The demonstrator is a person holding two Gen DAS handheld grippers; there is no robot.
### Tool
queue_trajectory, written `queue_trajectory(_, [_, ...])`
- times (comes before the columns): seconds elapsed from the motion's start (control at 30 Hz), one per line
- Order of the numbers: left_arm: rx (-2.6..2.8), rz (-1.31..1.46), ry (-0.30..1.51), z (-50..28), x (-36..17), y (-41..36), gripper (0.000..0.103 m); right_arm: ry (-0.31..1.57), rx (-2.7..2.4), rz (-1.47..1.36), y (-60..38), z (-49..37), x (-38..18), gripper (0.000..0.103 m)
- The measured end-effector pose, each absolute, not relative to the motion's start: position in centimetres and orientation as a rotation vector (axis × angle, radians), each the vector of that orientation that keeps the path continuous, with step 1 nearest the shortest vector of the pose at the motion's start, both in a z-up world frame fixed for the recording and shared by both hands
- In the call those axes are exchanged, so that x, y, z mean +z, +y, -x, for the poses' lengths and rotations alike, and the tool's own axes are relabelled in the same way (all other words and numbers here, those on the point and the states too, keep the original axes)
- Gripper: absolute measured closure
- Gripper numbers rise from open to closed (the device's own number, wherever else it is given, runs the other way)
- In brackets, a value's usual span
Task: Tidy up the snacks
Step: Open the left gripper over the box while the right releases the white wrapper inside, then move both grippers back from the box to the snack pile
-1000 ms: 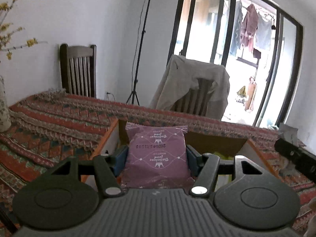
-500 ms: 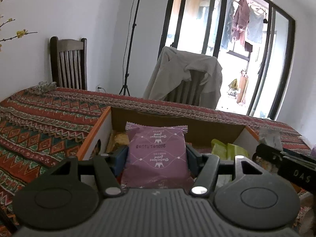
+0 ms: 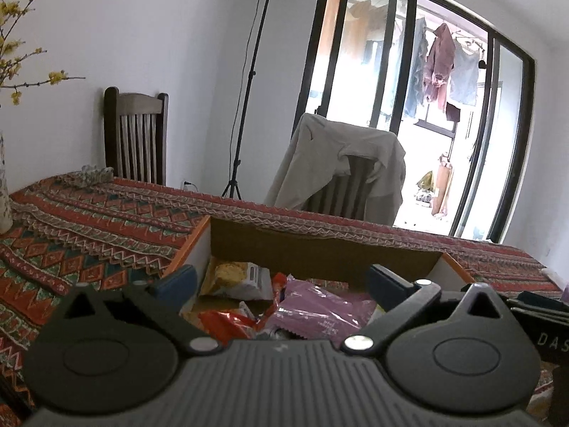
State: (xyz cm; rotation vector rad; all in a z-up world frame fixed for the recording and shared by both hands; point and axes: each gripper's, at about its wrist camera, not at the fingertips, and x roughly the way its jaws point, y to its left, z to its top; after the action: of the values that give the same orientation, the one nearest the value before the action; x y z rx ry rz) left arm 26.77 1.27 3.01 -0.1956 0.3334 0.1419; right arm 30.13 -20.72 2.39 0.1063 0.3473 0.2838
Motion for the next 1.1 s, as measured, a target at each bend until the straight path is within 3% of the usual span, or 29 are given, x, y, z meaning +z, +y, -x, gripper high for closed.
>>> queue_trajectory(0.4, [0.156,0.206,0.327,-26.4,3.2,1.5,0.000,0.348,0.272,-0.108,-20.8,-30.2,2.4,0.000])
queue_trajectory(0.83, [0.145,0.232,0.316,-21.8,7.7,1.8,0.000,0.336,0.279,-0.112,-21.4,-27.2,6.2,0.000])
queue_trajectory(1.1, [0.143,0.197,0.374,-18.3,6.3,3.0,0.000,0.375,0.286,-0.063,-21.9,-23.4,6.0,0.000])
